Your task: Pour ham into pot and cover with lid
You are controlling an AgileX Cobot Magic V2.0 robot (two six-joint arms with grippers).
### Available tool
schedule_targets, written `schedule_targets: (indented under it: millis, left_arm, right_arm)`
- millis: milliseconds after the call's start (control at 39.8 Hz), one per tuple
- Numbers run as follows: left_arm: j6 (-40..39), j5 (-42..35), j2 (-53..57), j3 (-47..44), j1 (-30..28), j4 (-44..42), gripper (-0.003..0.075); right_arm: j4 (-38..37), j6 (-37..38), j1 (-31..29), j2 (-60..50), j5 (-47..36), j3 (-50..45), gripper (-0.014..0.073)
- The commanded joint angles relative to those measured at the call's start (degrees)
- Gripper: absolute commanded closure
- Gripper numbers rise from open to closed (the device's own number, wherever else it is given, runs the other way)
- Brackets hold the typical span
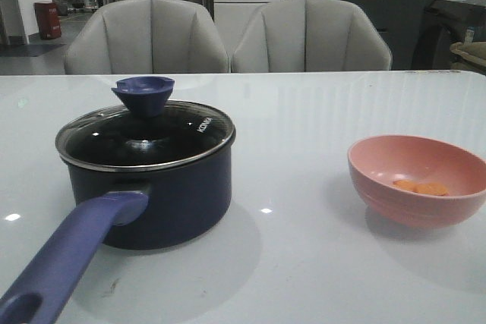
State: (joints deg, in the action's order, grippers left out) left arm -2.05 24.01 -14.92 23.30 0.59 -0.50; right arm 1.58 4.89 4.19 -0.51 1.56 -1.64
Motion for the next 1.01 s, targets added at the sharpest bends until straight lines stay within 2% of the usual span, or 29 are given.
schedule_targets:
  millis: [0, 75, 226, 302, 578, 754, 980]
  left_arm:
    - [-0.24, -4.06, -1.11, 1.38, 0.53, -0.35, 0.0575]
    - [-0.24, -3.96, -1.11, 1.38, 0.77, -0.86, 0.0492]
    - [-0.24, -3.72, -1.11, 1.38, 1.31, -0.95, 0.0216]
    - [-0.24, -3.62, -1.11, 1.38, 1.31, -0.95, 0.0147]
    - [-0.24, -5.56, -1.25, 0.65, 1.31, 0.5, 0.0147]
    - [-0.24, 3.1, -7.04, 7.05, 1.31, 0.5, 0.0143]
    - [-0.24, 13.94, -22.43, 17.75, 1.31, 2.46, 0.0141]
  right_arm:
    - [-0.69, -0.16, -0.23, -1.11, -5.03, -0.45, 0.0449]
    - [-0.69, -0.16, -0.23, -1.11, -5.03, -0.45, 0.0449]
    - [-0.69, -0.16, -0.23, -1.11, -5.03, -0.45, 0.0449]
    - [-0.69, -0.16, -0.23, -1.11, -5.03, -0.45, 0.0449]
    - [-0.69, -0.16, -0.23, -1.11, -5.03, -0.45, 0.0449]
    - [-0.69, -0.16, -0.23, -1.11, -5.03, -0.45, 0.0449]
    - [-0.69, -0.16, -0.23, -1.11, -5.03, -0.45, 0.0449]
